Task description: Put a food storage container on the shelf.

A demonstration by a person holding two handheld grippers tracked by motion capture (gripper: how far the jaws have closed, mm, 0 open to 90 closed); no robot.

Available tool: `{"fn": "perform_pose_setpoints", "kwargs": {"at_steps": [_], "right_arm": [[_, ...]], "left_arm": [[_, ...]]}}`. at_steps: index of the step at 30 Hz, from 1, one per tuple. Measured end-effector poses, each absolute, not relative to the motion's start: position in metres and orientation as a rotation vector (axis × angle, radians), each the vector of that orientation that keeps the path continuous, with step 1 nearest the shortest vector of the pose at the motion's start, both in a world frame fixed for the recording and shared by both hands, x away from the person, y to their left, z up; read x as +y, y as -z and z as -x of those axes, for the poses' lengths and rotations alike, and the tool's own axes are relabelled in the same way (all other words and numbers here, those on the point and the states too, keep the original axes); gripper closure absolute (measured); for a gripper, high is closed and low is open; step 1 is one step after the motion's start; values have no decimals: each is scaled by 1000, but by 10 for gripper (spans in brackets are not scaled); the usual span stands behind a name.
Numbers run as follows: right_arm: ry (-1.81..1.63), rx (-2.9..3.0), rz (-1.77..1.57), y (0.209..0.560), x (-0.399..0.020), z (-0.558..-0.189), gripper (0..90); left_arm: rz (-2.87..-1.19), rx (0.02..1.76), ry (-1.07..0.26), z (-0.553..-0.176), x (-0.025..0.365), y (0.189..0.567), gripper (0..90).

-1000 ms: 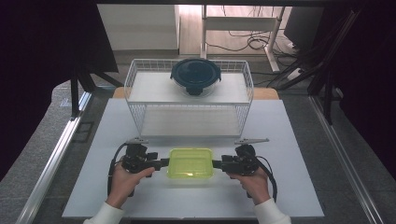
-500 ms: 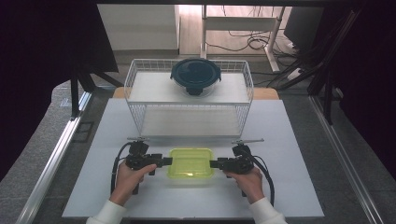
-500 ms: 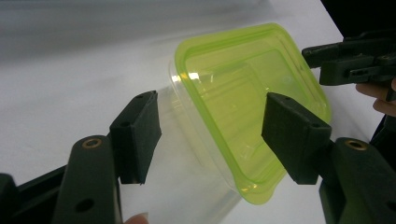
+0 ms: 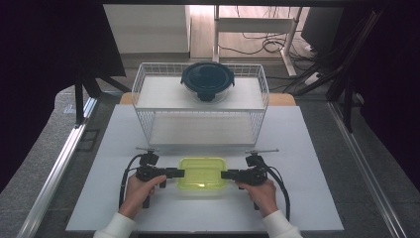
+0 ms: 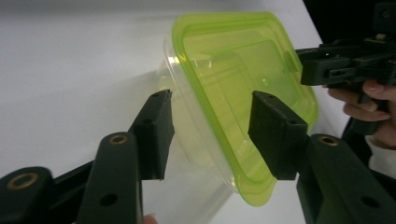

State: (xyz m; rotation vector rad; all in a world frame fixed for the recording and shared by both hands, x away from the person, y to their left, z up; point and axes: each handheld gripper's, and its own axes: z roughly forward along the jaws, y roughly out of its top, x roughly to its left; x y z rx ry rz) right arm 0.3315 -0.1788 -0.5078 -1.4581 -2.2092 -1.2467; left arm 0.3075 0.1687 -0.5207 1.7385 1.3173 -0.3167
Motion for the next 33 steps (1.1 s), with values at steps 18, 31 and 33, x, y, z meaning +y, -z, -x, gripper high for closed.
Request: {"fn": "perform_pose_setpoints", "kwargs": {"at_steps": [18,31,33], "right_arm": [[1258,-2101,1495,507,-180,-328,764],[1363,-2184,1413,475,-184,-315,770],[1383,-2191,1399,470,-185,-313,769]], "left_arm": [[-1692,1298,305,-299,165,508,767],[-1706,1199,182,-282,163,471,767],[-1705,1186,169,-279,163,466,768]]}}
